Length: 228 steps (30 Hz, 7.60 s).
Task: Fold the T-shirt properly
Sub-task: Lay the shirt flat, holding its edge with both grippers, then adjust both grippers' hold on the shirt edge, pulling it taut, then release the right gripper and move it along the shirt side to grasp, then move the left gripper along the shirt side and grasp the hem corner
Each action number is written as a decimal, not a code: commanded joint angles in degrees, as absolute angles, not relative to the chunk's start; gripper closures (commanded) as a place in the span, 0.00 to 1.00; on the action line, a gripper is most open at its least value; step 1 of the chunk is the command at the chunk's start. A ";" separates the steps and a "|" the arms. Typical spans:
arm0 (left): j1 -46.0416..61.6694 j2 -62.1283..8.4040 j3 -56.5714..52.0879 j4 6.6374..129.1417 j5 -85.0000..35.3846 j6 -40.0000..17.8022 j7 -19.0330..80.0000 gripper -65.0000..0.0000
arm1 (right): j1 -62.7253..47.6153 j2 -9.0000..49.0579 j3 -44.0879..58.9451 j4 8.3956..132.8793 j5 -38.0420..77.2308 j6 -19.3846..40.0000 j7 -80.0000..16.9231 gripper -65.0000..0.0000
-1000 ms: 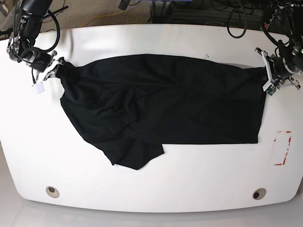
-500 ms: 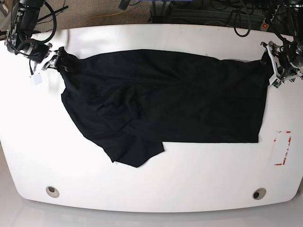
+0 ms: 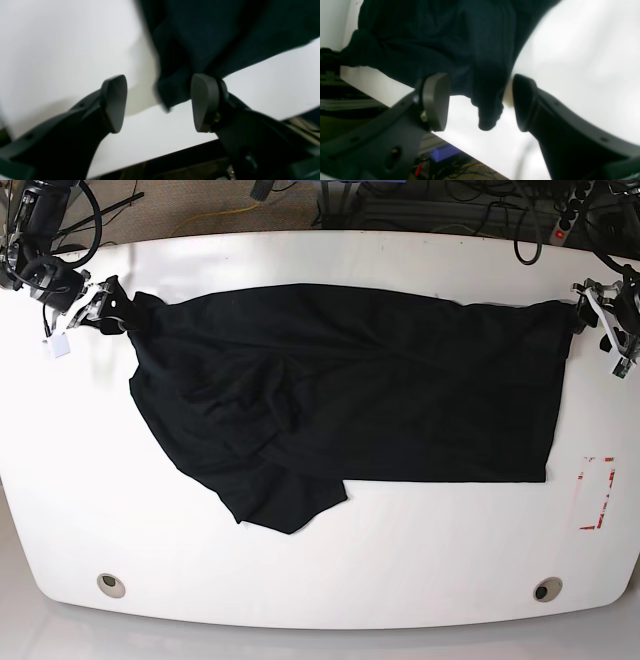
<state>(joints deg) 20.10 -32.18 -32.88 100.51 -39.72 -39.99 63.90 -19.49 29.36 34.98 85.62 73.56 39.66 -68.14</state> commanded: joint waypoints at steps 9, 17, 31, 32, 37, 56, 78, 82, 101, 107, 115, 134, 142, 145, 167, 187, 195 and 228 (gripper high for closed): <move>9.89 -28.09 -24.84 100.88 -43.47 -40.00 64.40 0.43 | -12.35 26.15 33.80 86.55 65.89 40.00 -67.30 0.41; 8.13 -26.15 -16.84 100.53 -24.84 -40.00 64.22 0.43 | -7.69 22.99 29.32 86.46 58.42 40.00 -67.30 0.42; 15.87 -30.02 -10.95 93.32 -9.36 -40.00 52.88 0.43 | -9.19 24.04 29.14 86.55 54.11 40.00 -67.30 0.88; 15.96 -30.46 -11.03 93.41 -9.36 -40.00 52.88 0.43 | -9.54 24.84 29.14 86.55 53.93 40.00 -67.30 0.88; 15.96 -32.04 -11.03 93.05 -9.45 -40.00 52.70 0.43 | -10.24 28.44 29.32 86.46 53.85 40.00 -67.21 0.88; 14.55 -30.11 -31.25 108.62 -23.43 -40.00 60.53 0.42 | -10.42 30.02 29.41 86.90 65.80 40.00 -67.30 0.36; 15.87 -28.88 -29.93 96.84 -24.22 -40.00 61.05 0.42 | -11.21 24.92 27.21 86.90 66.15 40.00 -67.21 0.35; 16.31 -29.14 -29.76 92.88 -18.51 -40.00 57.71 0.42 | -12.18 24.66 27.30 87.78 57.98 40.00 -67.03 0.35; 21.49 -33.45 -33.27 96.57 -21.41 -40.00 54.37 0.43 | -14.29 27.91 30.55 99.91 52.97 40.00 -69.49 0.35; 21.41 -33.45 -35.74 101.85 -27.82 -40.00 59.12 0.43 | -11.38 26.77 30.11 101.76 57.71 40.00 -71.43 0.35; 19.21 -30.90 -34.51 102.37 -27.12 -40.00 59.21 0.43 | -6.64 24.22 28.62 96.92 57.54 40.00 -71.25 0.34; 18.42 -23.16 -24.04 100.79 -3.03 -40.00 52.88 0.43 | 12.35 13.32 12.00 80.13 35.91 40.00 -66.15 0.35; 18.24 -23.16 -23.96 98.51 -2.77 -40.00 52.88 0.43 | 12.44 9.89 12.00 79.78 28.18 40.00 -64.31 0.48; 18.15 -23.16 -23.96 97.45 -2.77 -40.00 52.88 0.43 | 12.26 9.45 12.18 80.04 27.21 40.00 -62.99 0.75; 18.07 -23.25 -23.52 91.30 -2.68 -40.00 52.79 0.43 | 15.96 9.36 12.00 84.09 27.56 40.00 -60.09 1.00; 16.31 -23.43 -21.49 91.47 -2.77 -40.00 52.70 0.43 | 21.67 17.19 12.35 68.88 26.95 40.00 -49.89 0.20; 15.69 -23.43 -21.49 91.74 -2.86 -40.00 52.70 0.43 | 28.35 20.44 11.74 51.47 26.95 40.00 -41.63 0.20; -5.58 -17.27 -32.31 101.67 -3.21 -40.00 64.31 0.17 | 32.48 18.24 1.01 38.81 24.48 40.00 -27.56 1.00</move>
<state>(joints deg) -3.53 -17.63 -32.42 104.29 -3.55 -40.07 65.28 30.55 17.45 0.75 36.64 23.57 39.44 -28.75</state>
